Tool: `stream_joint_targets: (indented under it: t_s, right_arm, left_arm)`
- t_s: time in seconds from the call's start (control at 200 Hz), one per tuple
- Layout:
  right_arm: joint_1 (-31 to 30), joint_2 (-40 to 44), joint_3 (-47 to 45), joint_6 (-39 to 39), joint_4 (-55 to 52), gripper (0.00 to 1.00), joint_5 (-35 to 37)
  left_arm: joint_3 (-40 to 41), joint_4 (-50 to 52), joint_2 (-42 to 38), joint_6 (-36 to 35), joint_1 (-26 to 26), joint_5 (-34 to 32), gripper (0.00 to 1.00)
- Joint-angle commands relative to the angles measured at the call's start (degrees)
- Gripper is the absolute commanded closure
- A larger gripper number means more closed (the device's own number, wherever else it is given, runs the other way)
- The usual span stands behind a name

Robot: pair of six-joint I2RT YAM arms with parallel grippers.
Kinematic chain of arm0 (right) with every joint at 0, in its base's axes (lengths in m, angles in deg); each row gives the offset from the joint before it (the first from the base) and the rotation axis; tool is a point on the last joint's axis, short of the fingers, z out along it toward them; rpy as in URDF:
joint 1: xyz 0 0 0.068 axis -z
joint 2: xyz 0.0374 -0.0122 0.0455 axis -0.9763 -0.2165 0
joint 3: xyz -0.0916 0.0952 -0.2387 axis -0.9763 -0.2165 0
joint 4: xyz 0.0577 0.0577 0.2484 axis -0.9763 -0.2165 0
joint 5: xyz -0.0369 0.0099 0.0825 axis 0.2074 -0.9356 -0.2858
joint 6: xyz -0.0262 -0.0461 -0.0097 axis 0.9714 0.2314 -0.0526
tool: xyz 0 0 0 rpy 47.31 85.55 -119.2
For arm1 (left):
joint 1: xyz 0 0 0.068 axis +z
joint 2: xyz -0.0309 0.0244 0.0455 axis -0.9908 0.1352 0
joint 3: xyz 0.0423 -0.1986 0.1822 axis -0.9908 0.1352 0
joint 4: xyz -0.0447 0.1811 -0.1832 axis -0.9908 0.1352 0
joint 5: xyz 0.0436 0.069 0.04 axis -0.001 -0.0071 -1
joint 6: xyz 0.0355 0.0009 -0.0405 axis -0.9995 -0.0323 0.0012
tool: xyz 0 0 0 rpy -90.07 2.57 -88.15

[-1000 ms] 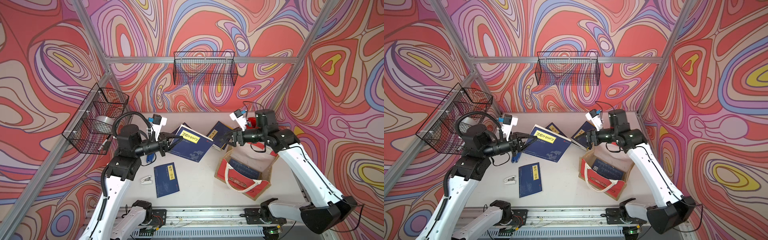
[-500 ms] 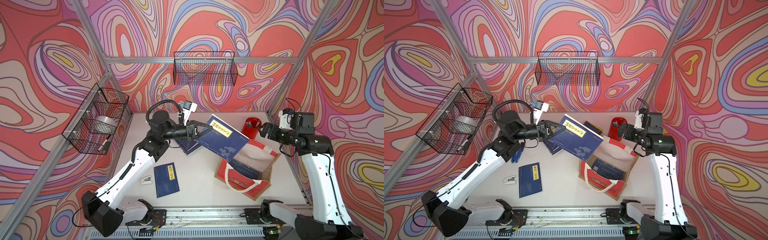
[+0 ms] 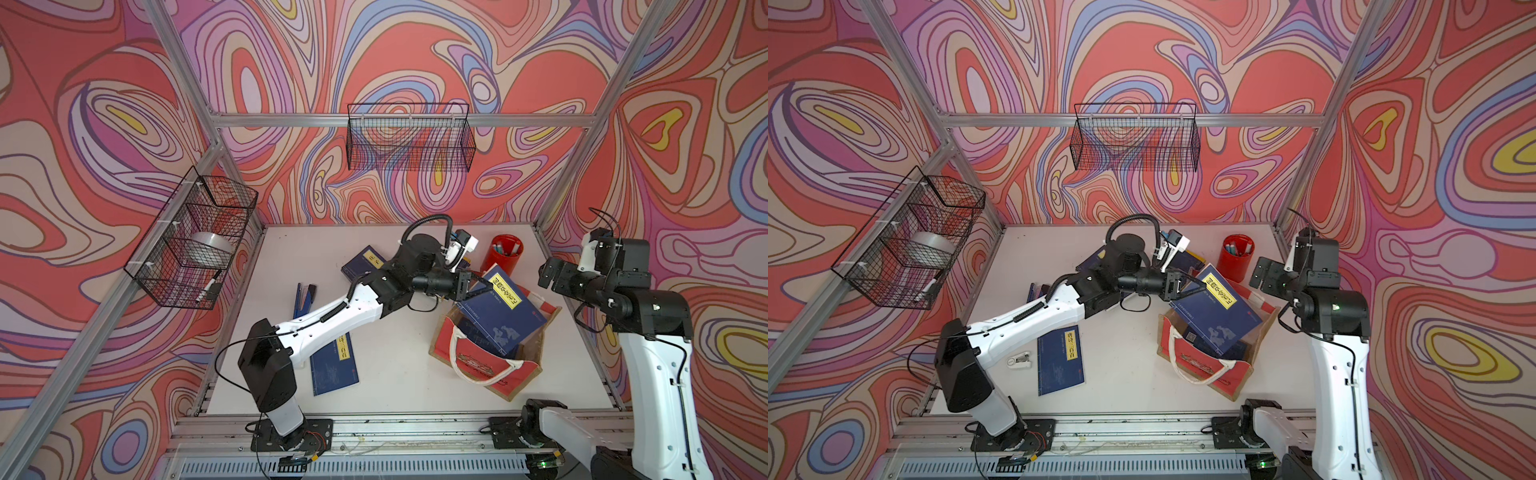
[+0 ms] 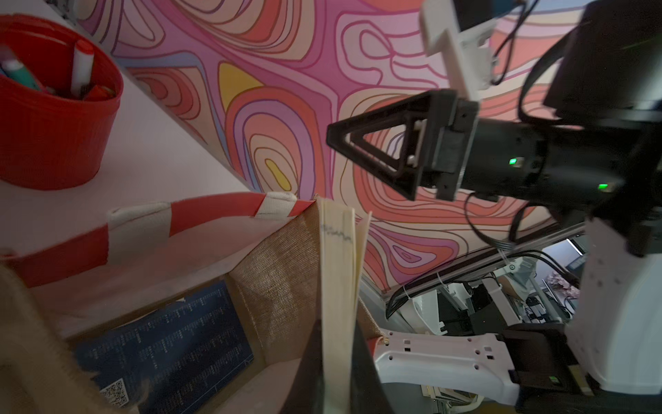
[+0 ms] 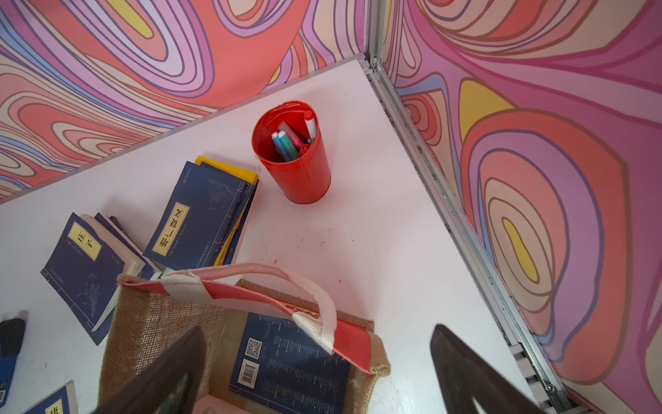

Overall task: Put the books into the canvas bag
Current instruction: Place the book in the canvas bag.

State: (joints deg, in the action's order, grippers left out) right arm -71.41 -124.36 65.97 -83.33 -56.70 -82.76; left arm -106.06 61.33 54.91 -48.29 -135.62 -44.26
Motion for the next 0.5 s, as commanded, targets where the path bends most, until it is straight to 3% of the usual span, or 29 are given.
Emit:
stream_joint_targets:
  t_s: [0.0,0.22,0.351,0.496]
  right_arm:
    - [0.3,1.1,2.0,-0.2,-2.2,0.02,2.6]
    - [0.3,1.9,2.6,0.2,-2.4,0.02,1.9]
    - [0.3,2.0,2.4,0.7,-2.1,0.02,0.8]
    - [0.3,2.3,2.0,0.9,-1.5,0.02,-0.3]
  left_arm:
    - [-6.7,4.8,1.7,-3.1,-3.2,-6.9,1.00]
    - [-15.9,20.6,7.3,-4.5,-8.6,-24.2,1.00]
    - [-14.3,23.8,6.1,-1.1,-9.0,-34.3,1.00]
    - [-12.5,25.1,5.5,0.6,-9.0,-39.2,1.00]
